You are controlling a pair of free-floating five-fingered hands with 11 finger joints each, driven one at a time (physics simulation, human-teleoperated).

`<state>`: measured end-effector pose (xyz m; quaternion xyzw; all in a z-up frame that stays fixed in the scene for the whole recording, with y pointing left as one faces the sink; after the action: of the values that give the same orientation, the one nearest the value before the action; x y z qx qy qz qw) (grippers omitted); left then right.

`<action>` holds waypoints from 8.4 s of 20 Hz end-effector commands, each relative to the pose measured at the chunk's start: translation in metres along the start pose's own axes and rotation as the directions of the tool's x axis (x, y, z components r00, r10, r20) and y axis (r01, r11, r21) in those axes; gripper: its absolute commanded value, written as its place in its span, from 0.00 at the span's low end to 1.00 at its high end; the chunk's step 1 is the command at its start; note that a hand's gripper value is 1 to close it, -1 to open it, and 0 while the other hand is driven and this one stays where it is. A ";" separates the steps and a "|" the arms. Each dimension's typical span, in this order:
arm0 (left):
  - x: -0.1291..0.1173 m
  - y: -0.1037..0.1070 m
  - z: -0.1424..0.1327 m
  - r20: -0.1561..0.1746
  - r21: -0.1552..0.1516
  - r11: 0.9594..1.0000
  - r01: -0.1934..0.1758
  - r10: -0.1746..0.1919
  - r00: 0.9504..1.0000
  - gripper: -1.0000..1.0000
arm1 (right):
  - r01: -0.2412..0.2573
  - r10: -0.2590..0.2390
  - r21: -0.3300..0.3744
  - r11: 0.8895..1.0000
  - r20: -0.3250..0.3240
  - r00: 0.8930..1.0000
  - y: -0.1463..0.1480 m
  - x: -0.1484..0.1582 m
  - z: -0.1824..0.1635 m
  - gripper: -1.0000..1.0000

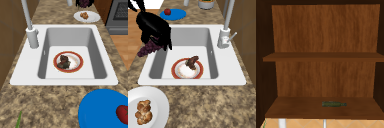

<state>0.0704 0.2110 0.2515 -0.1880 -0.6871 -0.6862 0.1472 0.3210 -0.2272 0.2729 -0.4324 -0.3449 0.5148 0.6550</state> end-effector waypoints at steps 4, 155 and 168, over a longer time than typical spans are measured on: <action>0.000 0.000 0.000 0.000 0.000 1.000 0.000 0.000 1.000 0.50 | -0.012 0.012 -0.007 1.000 0.028 1.000 -0.022 0.042 0.023 1.00; 0.000 0.000 0.000 0.000 0.000 1.000 0.000 0.000 1.000 0.50 | -0.078 0.079 0.112 0.991 -0.009 0.997 -0.345 0.394 -0.026 1.00; 0.000 0.000 0.000 0.000 0.000 1.000 0.000 0.000 1.000 0.50 | -0.122 0.127 0.175 0.977 -0.022 0.992 -0.425 0.386 0.066 0.00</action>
<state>0.0704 0.2110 0.2515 -0.1880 -0.6871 -0.6862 0.1472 0.5168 0.1269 0.6697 -0.3908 -0.2569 0.5784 0.6684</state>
